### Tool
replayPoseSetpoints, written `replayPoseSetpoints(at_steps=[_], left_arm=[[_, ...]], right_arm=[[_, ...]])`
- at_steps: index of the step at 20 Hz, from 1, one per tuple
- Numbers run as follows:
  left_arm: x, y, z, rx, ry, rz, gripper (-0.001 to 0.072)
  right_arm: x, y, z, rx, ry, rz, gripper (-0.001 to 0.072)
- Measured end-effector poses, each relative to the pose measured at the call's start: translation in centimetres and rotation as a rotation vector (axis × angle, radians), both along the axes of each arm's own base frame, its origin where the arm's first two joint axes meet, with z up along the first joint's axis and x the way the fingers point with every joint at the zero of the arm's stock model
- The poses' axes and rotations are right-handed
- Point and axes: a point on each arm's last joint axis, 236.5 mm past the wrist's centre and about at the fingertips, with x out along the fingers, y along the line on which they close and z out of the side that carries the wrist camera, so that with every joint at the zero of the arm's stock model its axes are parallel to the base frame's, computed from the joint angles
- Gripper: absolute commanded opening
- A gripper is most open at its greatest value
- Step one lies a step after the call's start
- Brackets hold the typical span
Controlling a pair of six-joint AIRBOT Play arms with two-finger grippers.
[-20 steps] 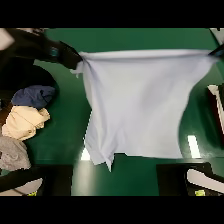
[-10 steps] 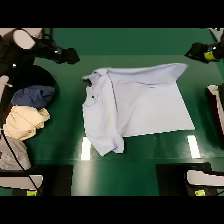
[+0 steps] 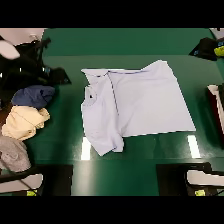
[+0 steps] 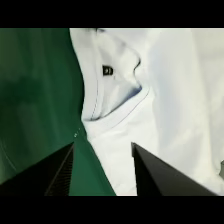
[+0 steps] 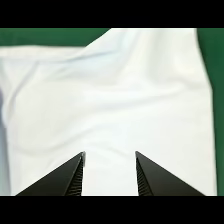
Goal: Fold the shirts.
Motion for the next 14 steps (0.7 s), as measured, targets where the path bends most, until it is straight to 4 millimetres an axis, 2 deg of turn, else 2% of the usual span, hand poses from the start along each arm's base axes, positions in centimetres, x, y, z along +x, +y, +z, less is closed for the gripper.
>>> replayPoseSetpoints(at_steps=[4,6,9,14], left_arm=[[-7.7,-1.0,-4.7,-0.071,0.096,0.057,0.0438],[-10.8,-1.8,-6.6,-0.127,0.137,0.096,0.0438],[-13.5,-2.9,-8.6,-0.205,0.175,0.150,0.0438],[-15.5,-4.6,-10.3,-0.245,0.199,0.151,0.0437]], right_arm=[[-1.0,3.1,0.0,0.028,0.031,0.085,0.0363],[-1.4,4.4,0.0,0.035,0.040,0.117,0.0363],[-1.7,5.3,0.0,0.038,0.046,0.143,0.0362],[-1.9,5.9,0.0,0.041,0.052,0.158,0.0363]])
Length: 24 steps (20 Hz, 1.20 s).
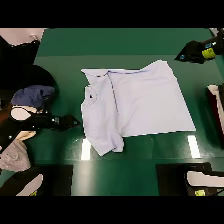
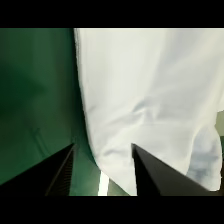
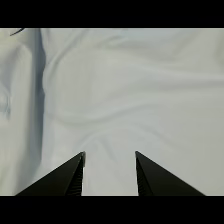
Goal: Fold the shirts.
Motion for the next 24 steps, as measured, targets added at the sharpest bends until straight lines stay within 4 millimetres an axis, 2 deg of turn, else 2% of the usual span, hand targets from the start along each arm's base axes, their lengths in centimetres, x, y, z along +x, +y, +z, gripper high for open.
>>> replayPoseSetpoints(at_steps=[10,12,13,14,15,17,20,22,24], left_arm=[[-3.2,-3.7,-3.2,0.056,0.063,-0.110,0.0437],[-3.4,-4.3,-3.7,0.062,0.066,-0.119,0.0416],[-3.3,-4.6,-3.7,0.059,0.063,-0.116,0.0310],[-3.2,-4.9,-3.8,0.057,0.058,-0.113,0.0140],[-3.2,-5.2,-3.8,0.056,0.054,-0.113,0.0054],[-3.0,-5.4,-3.8,0.053,0.046,-0.108,0.0029],[-1.3,-5.7,-2.4,0.050,-0.008,-0.101,0.0029],[0.9,-5.1,-0.2,0.069,-0.086,-0.108,0.0029],[3.1,-3.9,2.7,0.104,-0.165,-0.121,0.0029]], right_arm=[[-0.4,0.0,-0.2,0.000,0.017,0.007,0.0362],[-0.5,-0.1,-0.1,-0.002,0.018,0.005,0.0362],[-0.7,-0.1,0.2,-0.002,0.014,0.006,0.0362],[-0.8,-0.1,0.5,-0.003,0.006,0.006,0.0362],[-1.0,-0.1,0.9,-0.004,-0.003,0.004,0.0362],[-1.2,-0.7,1.8,-0.008,-0.030,-0.010,0.0362],[-2.2,-2.1,1.9,-0.016,-0.007,-0.032,0.0362],[-3.8,-3.6,0.5,-0.020,0.056,-0.051,0.0362],[-5.8,-5.3,-1.7,-0.011,0.131,-0.087,0.0362]])
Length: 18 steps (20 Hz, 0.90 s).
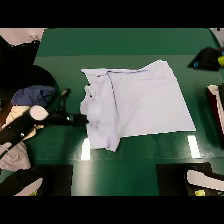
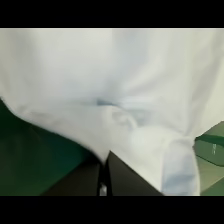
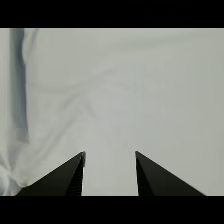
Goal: Fold the shirts.
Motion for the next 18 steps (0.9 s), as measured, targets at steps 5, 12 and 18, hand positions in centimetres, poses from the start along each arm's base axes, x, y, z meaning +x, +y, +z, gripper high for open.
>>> replayPoseSetpoints(at_steps=[5,12,18], left_arm=[[2.3,2.7,4.6,0.071,-0.097,-0.029,0.0030],[2.3,3.5,5.6,0.105,-0.115,-0.065,0.0030],[2.1,3.6,5.6,0.112,-0.115,-0.079,0.0030]], right_arm=[[-7.3,-3.7,-9.5,0.071,0.218,-0.163,0.0362],[-15.8,-5.3,-19.9,0.174,0.388,-0.341,0.0355],[-18.6,-7.1,-22.7,0.141,0.444,-0.390,0.0355]])
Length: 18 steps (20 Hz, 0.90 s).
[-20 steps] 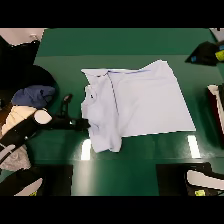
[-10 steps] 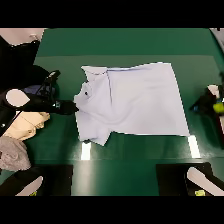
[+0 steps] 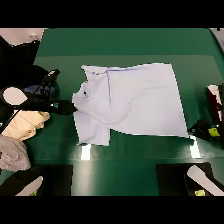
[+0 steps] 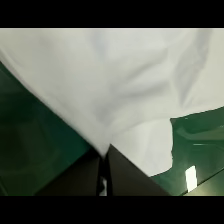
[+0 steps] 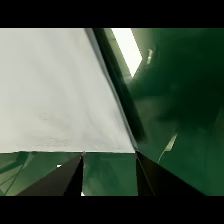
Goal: Fold the shirts.
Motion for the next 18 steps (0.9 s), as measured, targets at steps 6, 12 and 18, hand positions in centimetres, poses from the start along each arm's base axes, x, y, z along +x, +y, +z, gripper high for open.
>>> replayPoseSetpoints(at_steps=[6,12,18], left_arm=[[-0.2,0.0,-0.1,0.002,0.008,-0.006,0.0030],[-0.3,0.0,-0.1,0.003,0.011,-0.009,0.0030],[-0.3,0.0,0.0,0.002,0.010,-0.011,0.0030]], right_arm=[[-0.8,-0.2,-2.0,0.033,0.064,-0.006,0.0313],[0.0,0.5,-2.6,0.046,0.057,0.016,0.0172],[1.2,1.6,-2.8,0.010,0.026,0.093,0.0015]])
